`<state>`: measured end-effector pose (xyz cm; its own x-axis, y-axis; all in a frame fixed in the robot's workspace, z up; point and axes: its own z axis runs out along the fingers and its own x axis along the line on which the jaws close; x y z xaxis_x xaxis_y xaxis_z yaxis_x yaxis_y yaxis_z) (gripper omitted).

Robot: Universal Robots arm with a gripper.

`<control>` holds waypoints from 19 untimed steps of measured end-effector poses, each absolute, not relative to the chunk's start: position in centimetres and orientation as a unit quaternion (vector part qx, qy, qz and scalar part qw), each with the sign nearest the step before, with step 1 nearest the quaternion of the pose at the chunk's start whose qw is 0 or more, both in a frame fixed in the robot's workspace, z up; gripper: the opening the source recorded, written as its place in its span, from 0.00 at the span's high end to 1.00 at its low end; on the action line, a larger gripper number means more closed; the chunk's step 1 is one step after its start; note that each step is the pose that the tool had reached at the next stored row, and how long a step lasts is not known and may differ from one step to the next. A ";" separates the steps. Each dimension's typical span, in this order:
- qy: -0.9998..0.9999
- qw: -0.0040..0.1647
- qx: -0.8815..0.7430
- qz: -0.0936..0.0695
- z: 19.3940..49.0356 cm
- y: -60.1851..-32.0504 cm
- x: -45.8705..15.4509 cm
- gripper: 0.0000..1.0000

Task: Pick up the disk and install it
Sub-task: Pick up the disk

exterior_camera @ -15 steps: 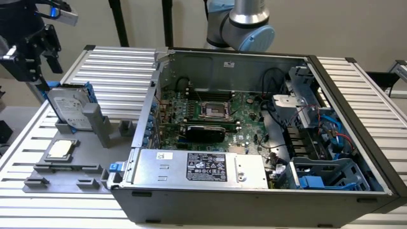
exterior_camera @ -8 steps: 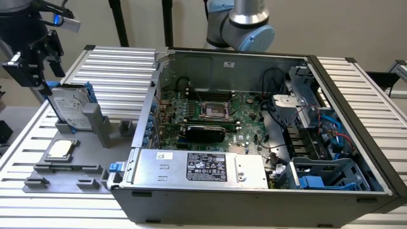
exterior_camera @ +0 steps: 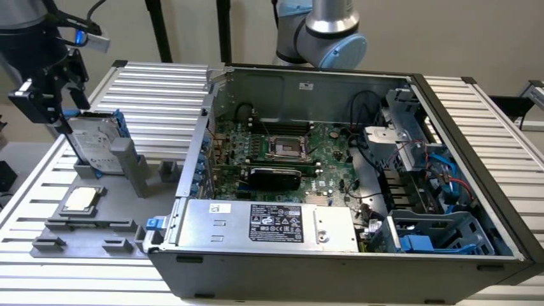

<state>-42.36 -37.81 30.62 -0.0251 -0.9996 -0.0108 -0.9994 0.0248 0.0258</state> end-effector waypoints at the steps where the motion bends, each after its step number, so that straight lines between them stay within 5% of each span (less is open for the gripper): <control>1: -0.718 0.005 0.696 -0.013 30.4 -37.8 -42.4 0.29; 19: -0.706 0.001 0.708 -0.022 28.5 -38.1 -42.7 0.29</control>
